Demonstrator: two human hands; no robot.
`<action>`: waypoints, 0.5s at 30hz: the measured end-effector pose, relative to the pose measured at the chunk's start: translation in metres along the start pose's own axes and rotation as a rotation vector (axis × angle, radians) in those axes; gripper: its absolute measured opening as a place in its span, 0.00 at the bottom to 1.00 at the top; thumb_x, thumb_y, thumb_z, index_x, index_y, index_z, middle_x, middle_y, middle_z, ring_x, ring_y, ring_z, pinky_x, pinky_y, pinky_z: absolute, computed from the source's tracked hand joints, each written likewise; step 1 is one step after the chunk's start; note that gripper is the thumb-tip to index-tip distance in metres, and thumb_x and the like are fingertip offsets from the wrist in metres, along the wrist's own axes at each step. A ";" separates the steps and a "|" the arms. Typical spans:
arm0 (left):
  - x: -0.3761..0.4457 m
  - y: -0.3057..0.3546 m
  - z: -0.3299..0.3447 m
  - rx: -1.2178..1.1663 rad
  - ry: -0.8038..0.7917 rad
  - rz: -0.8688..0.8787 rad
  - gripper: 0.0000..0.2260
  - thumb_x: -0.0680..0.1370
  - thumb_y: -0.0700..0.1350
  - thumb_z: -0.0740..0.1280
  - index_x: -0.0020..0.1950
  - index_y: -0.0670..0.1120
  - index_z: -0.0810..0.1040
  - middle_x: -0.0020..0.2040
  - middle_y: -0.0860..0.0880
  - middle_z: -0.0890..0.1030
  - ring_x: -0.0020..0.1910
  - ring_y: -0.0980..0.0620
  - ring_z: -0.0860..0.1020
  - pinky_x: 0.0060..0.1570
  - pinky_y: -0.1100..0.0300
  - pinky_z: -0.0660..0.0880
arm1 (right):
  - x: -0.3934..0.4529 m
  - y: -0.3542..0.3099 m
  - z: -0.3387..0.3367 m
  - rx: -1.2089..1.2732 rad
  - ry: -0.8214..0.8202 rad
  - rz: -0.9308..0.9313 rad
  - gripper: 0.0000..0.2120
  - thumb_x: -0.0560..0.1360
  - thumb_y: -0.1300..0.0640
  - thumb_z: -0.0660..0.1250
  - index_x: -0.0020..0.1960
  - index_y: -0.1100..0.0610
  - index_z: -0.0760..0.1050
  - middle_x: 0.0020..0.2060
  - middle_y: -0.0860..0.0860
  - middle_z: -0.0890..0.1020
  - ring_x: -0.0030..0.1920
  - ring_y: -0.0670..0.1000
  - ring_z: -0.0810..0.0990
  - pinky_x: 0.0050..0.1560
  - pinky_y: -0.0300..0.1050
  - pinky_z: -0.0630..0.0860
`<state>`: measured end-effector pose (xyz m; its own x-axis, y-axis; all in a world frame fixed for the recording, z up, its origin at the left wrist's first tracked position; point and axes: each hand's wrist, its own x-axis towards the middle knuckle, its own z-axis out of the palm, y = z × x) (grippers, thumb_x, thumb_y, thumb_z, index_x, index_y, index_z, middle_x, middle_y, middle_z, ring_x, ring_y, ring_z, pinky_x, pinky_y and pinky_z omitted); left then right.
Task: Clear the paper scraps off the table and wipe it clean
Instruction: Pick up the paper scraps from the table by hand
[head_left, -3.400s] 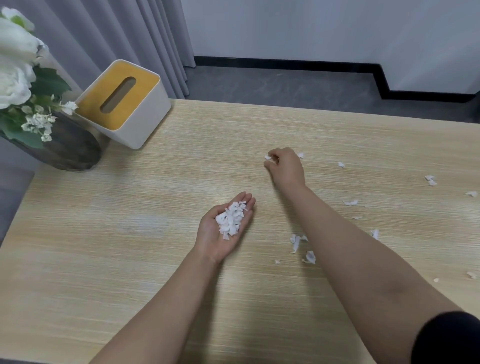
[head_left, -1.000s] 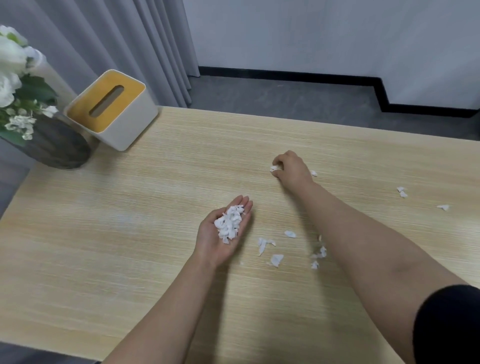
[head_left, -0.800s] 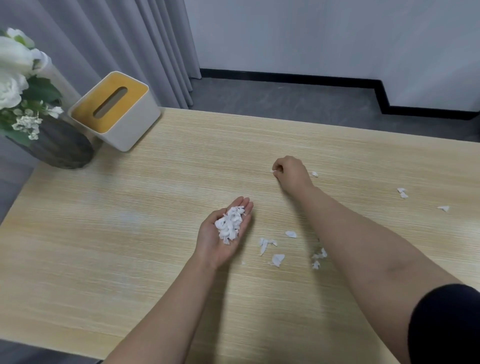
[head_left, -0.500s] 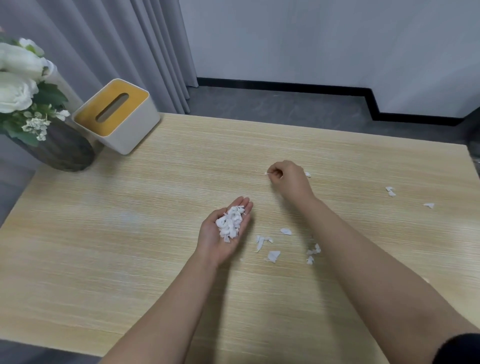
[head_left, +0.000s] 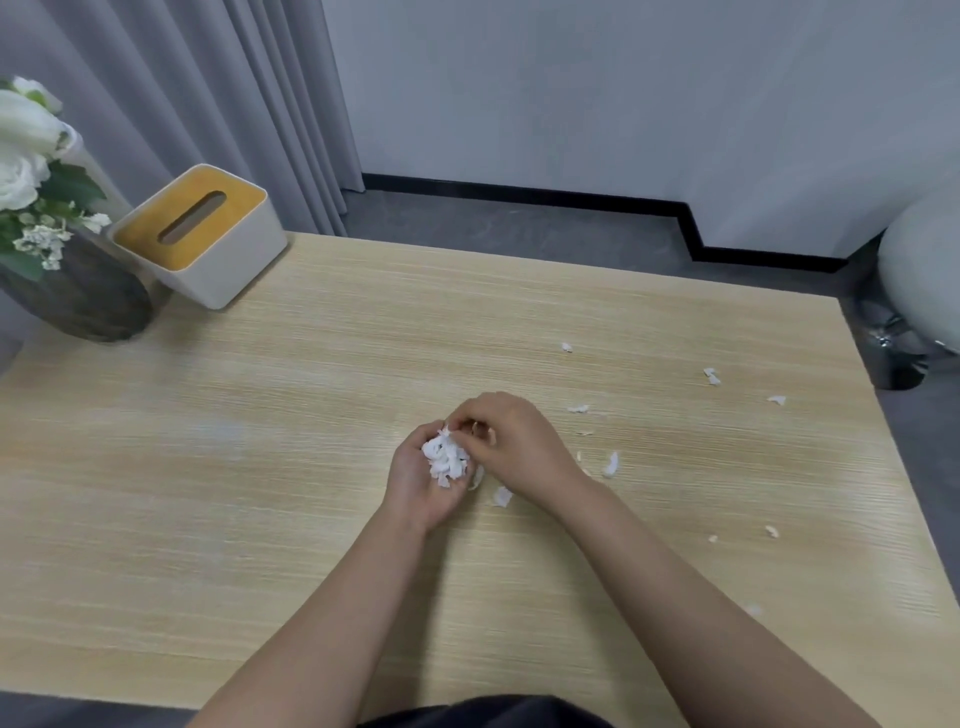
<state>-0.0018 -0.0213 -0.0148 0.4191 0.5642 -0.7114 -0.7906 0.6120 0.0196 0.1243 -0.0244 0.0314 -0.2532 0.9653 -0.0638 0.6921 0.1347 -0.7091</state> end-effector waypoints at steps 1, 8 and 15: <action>0.002 0.000 -0.001 0.006 0.007 -0.006 0.07 0.71 0.38 0.61 0.44 0.38 0.76 0.38 0.45 0.79 0.36 0.51 0.80 0.40 0.63 0.78 | -0.002 0.001 0.004 -0.025 -0.009 -0.011 0.05 0.74 0.58 0.66 0.48 0.54 0.79 0.43 0.47 0.80 0.45 0.45 0.75 0.50 0.42 0.71; -0.001 -0.005 0.004 0.022 0.009 -0.012 0.12 0.69 0.36 0.63 0.48 0.34 0.81 0.41 0.44 0.81 0.35 0.51 0.81 0.37 0.67 0.76 | -0.005 0.008 0.011 -0.024 -0.049 -0.027 0.06 0.74 0.59 0.67 0.50 0.58 0.81 0.49 0.50 0.81 0.52 0.48 0.75 0.53 0.40 0.69; 0.000 -0.009 0.021 0.040 -0.010 0.014 0.10 0.73 0.37 0.61 0.45 0.32 0.79 0.42 0.37 0.82 0.38 0.44 0.83 0.44 0.55 0.79 | -0.003 0.015 -0.014 0.160 0.073 0.071 0.07 0.76 0.54 0.66 0.50 0.54 0.82 0.44 0.46 0.80 0.45 0.42 0.75 0.48 0.33 0.70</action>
<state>0.0143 -0.0150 -0.0007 0.4125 0.5782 -0.7040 -0.7779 0.6257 0.0582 0.1449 -0.0225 0.0305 -0.1539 0.9855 -0.0711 0.5891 0.0337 -0.8074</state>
